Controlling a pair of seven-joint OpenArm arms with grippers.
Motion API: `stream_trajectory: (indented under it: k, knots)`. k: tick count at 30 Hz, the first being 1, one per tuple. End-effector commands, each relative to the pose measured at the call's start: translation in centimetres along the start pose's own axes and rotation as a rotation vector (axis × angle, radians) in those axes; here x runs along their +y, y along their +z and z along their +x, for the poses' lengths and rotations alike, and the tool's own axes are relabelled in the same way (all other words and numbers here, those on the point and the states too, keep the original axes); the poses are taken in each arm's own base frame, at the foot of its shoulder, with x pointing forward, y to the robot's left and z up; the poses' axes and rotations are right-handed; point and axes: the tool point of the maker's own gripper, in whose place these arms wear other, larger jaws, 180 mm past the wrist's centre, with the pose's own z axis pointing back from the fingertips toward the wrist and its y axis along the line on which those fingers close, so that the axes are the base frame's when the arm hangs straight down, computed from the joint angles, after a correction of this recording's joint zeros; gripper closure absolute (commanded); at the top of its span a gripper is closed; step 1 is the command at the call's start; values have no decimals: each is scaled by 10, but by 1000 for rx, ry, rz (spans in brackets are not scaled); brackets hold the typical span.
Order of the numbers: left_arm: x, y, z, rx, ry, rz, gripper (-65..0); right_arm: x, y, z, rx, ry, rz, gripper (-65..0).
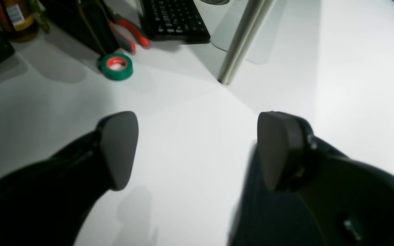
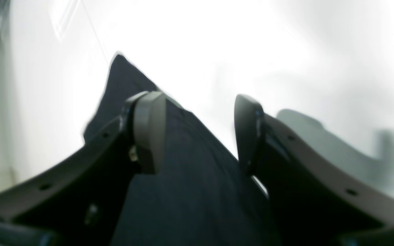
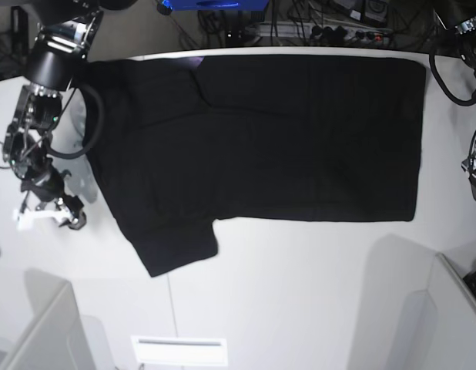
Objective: Fold the T-shirt properly
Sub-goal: 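Move the right gripper to the hem corner, then the left gripper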
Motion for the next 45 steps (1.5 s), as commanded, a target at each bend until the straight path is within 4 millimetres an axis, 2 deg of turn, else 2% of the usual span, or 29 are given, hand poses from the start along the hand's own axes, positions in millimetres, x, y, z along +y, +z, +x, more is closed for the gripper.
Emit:
stream_trajectory:
  k: [1,5,7,12,16,29,35,37,39,45]
  knots:
    - [-5,-3,17,-35,-32,-22,-523,20,-5,22,-40,47,40,-327]
    - [-10,-8,5,7,-55,-39,-523,33,-34,24,14,106,20,-428]
    - [-8,-8,3,11,-51,-34,-523,37,-44,23,46,122,10,-453]
    - [-8,-7,2,13,-51,-35,-523,61,-66,12,134,240,88,-461]
    - [-8,-7,1,15,-51,-33,-523,55,-81,-1,164,292,69,-461]
    - [-11,-9,0,17,-47,-40,-525,60,-88,-55,303,486,100,-459]
    - [-9,-10,-3,27,-41,-34,-525,59,-89,-57,306,495,96,-456]
    - [-2,-12,-11,46,-30,-19,-528,59,-89,-58,307,497,96,-419]
    - [3,-16,-18,65,-15,-7,-533,59,-89,-58,308,496,94,-338]
    - [-24,-38,-37,124,-10,-63,-536,59,-89,-58,308,496,94,0]
